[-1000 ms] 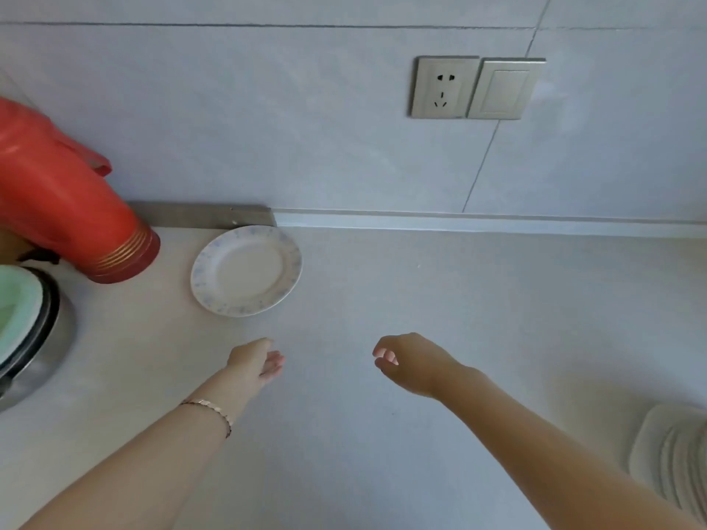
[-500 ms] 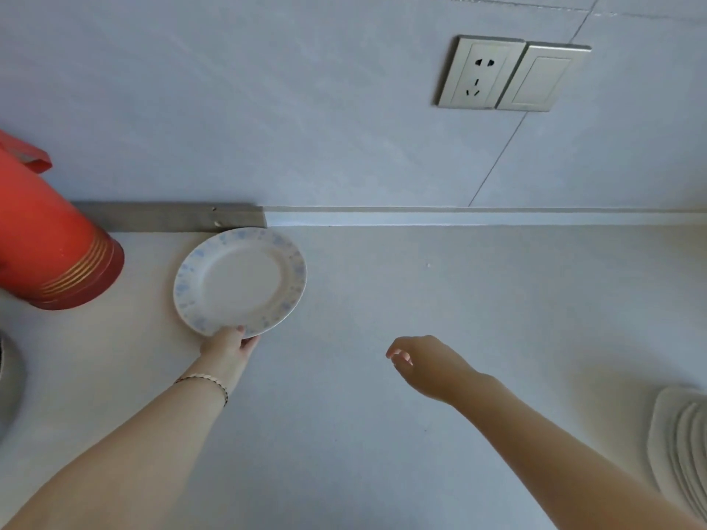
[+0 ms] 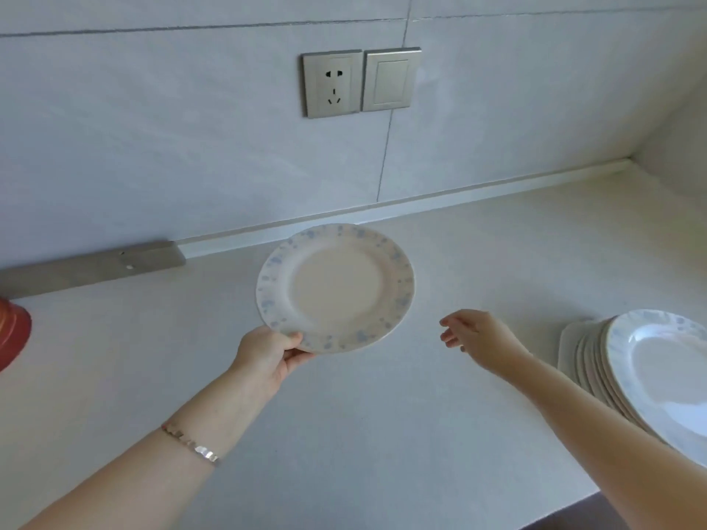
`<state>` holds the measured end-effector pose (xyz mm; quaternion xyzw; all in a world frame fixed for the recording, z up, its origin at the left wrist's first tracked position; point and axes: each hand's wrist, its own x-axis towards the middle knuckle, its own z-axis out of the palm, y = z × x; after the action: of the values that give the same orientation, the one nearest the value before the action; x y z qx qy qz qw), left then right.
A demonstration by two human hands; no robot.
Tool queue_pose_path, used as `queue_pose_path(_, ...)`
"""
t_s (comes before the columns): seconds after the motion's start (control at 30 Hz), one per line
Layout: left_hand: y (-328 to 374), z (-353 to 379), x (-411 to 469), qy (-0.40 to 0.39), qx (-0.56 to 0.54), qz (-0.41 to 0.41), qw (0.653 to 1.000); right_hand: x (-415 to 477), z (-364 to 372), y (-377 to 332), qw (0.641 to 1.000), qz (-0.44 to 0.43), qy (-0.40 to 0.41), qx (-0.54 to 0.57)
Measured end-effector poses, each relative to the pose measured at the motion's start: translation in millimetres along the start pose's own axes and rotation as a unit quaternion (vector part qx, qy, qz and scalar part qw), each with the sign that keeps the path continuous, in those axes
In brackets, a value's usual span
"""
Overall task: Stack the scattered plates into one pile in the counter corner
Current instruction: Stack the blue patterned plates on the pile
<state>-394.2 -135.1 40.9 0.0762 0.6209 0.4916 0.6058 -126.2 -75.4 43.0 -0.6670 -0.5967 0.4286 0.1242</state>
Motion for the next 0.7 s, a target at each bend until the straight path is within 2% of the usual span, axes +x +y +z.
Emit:
queue_pose_path(0.07,-7.6,45.8,-14.5,-0.042,0.054,0.011,0.998,-5.0,-35.1,20.4,0.990,0.043,0.048,0.126)
queue_pose_path(0.13,-19.5,92.3,-28.0,-0.079,0.104,0.020,0.991,-13.8,-73.4,42.0,0.965,0.074,0.089,0.237)
queue_pose_path(0.23,-44.3,161.7,-46.0,-0.139,0.167,0.017,0.976,-36.5,-135.8,80.5,0.938,0.089,0.145,0.302)
queue_pose_path(0.47,-116.5,309.4,-77.9,-0.259,0.261,-0.037,0.929,-88.1,-244.9,216.0,0.960,0.107,0.219,0.141)
queue_pose_path(0.6,-151.1,369.5,-78.1,-0.261,0.340,-0.051,0.902,-104.5,-265.9,284.1,0.950,0.150,0.223,0.158)
queue_pose_path(0.7,-167.7,392.4,-67.2,-0.235,0.437,-0.057,0.866,-107.1,-265.0,312.3,0.948,0.155,0.220,0.171)
